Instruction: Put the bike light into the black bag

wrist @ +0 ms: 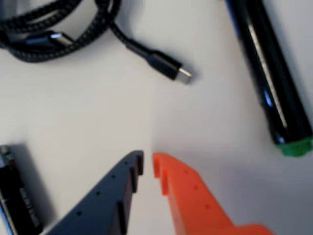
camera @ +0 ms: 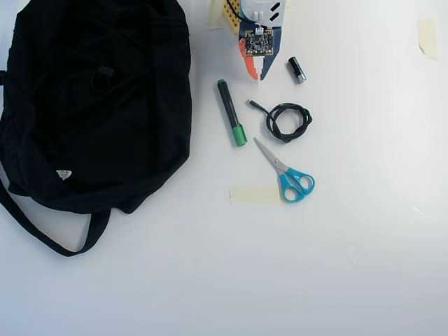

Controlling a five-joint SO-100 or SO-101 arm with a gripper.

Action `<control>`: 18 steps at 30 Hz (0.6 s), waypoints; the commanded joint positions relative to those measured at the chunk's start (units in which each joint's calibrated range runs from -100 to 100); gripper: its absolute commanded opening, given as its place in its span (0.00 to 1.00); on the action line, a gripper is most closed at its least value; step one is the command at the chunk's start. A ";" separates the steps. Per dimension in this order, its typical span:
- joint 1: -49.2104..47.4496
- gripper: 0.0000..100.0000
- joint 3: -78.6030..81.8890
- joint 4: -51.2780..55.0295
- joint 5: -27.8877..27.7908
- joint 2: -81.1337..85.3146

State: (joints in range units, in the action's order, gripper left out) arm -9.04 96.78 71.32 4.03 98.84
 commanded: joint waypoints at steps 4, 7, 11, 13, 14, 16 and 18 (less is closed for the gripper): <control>0.29 0.02 2.41 1.29 -0.15 0.91; 0.21 0.02 2.41 0.95 -0.20 0.91; 0.21 0.02 2.41 0.86 -0.20 0.83; 0.21 0.02 2.41 0.86 -0.20 0.83; 0.21 0.02 2.41 0.86 -0.20 0.83; 0.21 0.02 2.41 0.86 -0.20 0.83; 0.21 0.02 2.41 0.86 -0.20 0.83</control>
State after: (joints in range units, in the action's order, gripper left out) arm -8.89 97.33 71.32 3.98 98.92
